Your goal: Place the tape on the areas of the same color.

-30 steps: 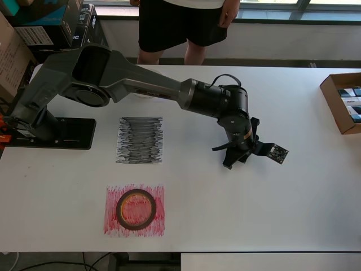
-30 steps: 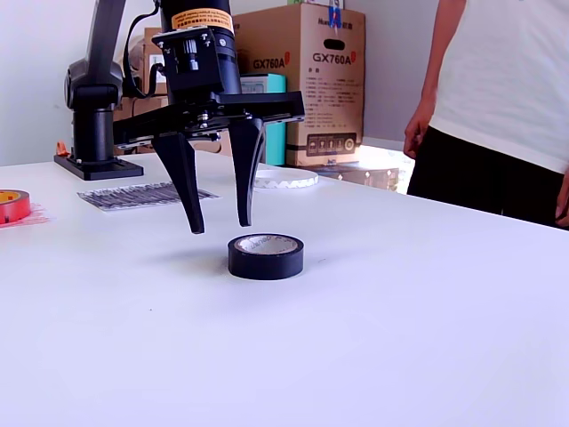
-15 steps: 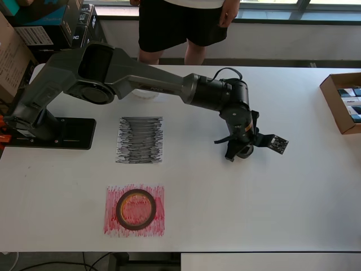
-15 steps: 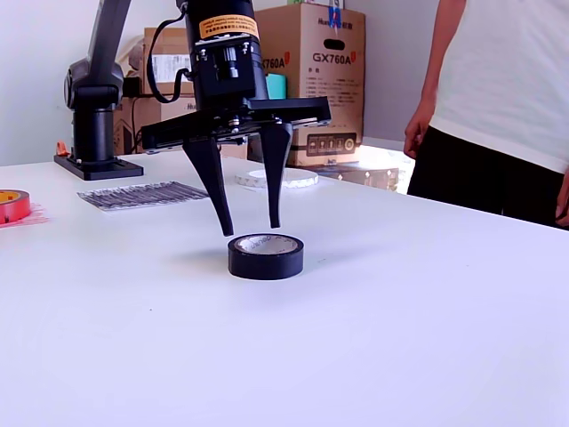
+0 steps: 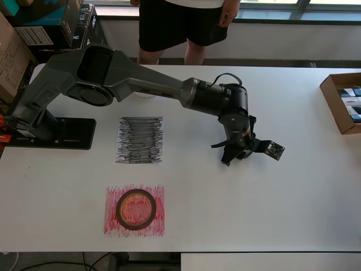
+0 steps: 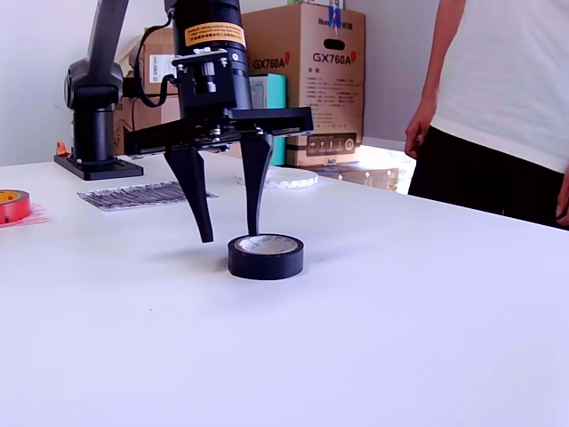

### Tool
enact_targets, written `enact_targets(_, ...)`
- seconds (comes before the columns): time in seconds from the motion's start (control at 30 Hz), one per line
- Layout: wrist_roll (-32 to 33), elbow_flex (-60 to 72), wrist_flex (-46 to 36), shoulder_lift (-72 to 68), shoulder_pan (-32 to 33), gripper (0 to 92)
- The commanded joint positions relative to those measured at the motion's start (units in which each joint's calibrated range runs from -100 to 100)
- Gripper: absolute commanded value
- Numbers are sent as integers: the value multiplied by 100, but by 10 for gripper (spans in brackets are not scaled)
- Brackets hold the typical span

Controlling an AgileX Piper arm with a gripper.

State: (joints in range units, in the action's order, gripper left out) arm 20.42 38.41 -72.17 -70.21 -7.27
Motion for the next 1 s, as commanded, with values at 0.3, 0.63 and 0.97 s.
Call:
enact_targets(0.3, -43, 62, -25, -163, -29, 428)
enact_targets(0.63, -52, 71, -25, -191, -92, 398)
enact_targets(0.97, -232, 98, -25, -191, -92, 0)
